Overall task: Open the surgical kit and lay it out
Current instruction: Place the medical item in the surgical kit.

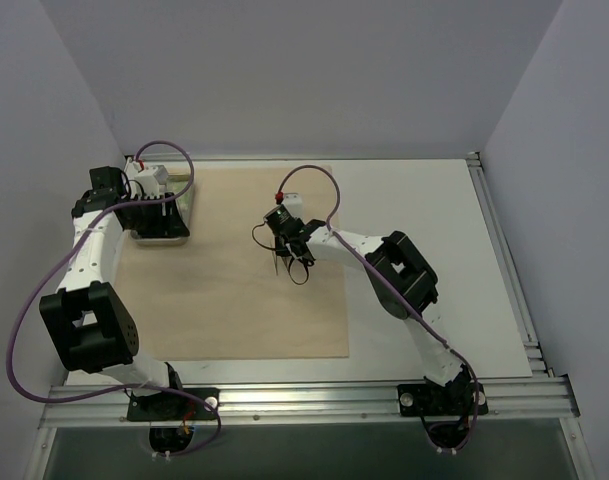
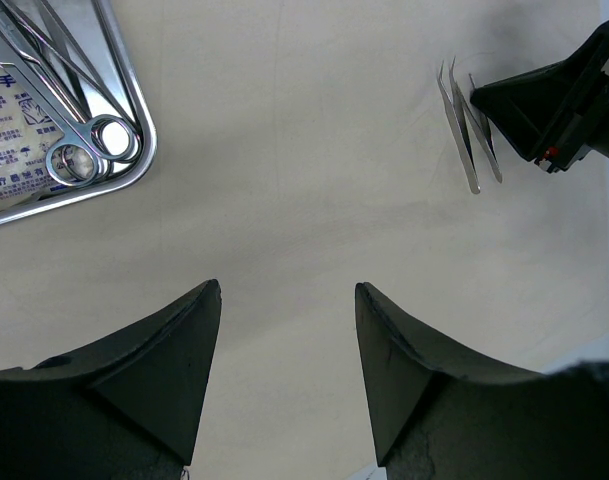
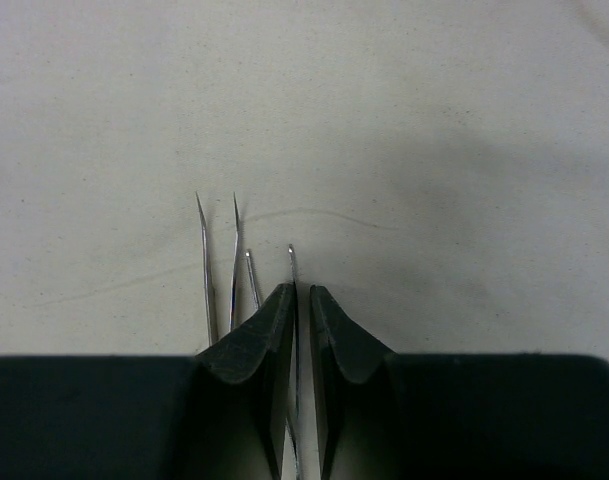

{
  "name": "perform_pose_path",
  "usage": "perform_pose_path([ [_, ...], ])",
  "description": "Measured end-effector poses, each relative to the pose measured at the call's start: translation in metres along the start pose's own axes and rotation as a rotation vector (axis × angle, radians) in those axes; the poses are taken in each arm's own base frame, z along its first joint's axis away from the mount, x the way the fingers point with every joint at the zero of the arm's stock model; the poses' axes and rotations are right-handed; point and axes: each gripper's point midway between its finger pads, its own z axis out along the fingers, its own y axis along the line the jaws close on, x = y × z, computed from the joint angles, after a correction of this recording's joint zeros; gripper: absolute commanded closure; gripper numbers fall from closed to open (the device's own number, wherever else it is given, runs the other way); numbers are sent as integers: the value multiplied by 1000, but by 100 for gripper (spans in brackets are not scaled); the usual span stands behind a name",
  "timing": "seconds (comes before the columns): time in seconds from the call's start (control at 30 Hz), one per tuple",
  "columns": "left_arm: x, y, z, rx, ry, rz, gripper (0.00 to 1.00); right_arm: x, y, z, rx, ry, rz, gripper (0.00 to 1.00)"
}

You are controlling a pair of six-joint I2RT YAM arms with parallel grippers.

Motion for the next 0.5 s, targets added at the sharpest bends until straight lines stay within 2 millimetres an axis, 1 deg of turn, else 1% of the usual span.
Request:
perform_pose_path([
  [0.3,0,0,0,0,0,0,35,-1,-2,0,19,-8,31,97],
  [0.5,0,0,0,0,0,0,35,-1,-7,1,42,-22,58,98],
])
